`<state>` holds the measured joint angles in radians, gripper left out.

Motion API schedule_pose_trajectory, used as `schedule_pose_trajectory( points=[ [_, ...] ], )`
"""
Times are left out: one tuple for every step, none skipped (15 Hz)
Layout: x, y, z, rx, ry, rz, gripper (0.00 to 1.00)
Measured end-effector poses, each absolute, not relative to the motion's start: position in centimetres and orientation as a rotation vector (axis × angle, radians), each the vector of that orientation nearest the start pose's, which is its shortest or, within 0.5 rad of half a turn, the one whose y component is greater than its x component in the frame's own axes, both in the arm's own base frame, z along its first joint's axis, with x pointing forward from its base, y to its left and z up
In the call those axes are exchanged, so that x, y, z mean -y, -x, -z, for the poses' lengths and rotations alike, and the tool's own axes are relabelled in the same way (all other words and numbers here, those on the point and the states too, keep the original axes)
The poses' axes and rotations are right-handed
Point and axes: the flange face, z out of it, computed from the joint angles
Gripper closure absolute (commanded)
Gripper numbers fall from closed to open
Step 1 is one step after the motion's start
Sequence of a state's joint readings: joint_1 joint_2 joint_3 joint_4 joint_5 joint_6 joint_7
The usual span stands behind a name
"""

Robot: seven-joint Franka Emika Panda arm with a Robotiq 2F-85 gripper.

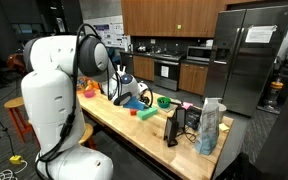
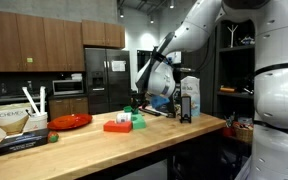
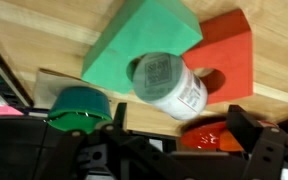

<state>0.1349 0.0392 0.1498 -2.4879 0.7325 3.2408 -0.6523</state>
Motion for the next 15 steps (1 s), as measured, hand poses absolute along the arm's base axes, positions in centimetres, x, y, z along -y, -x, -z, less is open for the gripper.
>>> schedule_pose_trajectory(
  points=[
    [-6.9,-49.5,-32.5,0.231,2.920,1.038,0.00],
    [-5.9,-49.2,-31.0,0.218,2.953,1.038,0.00],
    [-4.7,-48.9,-29.5,0.174,2.986,1.034,0.00],
    [-3.5,-48.5,-28.2,0.133,3.025,1.031,0.00],
    [-2.4,-48.2,-27.3,0.092,3.061,1.030,0.00],
    [-1.8,-48.1,-27.1,0.049,3.084,1.051,0.00],
    [-1.6,-48.0,-27.1,0.017,3.097,1.051,0.00],
    [-1.8,-48.0,-27.1,-0.002,3.102,1.049,0.00],
    [-2.3,-48.1,-27.2,-0.015,3.097,1.052,0.00],
    [-3.1,-48.3,-27.4,-0.019,3.084,1.049,0.00],
    [-3.8,-48.6,-27.4,-0.011,3.068,1.034,0.00],
    [-4.6,-48.8,-27.4,0.002,3.052,1.016,0.00],
    [-5.3,-49.1,-27.4,0.018,3.035,0.997,0.00],
    [-5.9,-49.4,-27.5,0.029,3.017,0.973,0.00],
    [-6.5,-49.7,-27.5,0.033,2.995,0.942,0.00]
  ],
)
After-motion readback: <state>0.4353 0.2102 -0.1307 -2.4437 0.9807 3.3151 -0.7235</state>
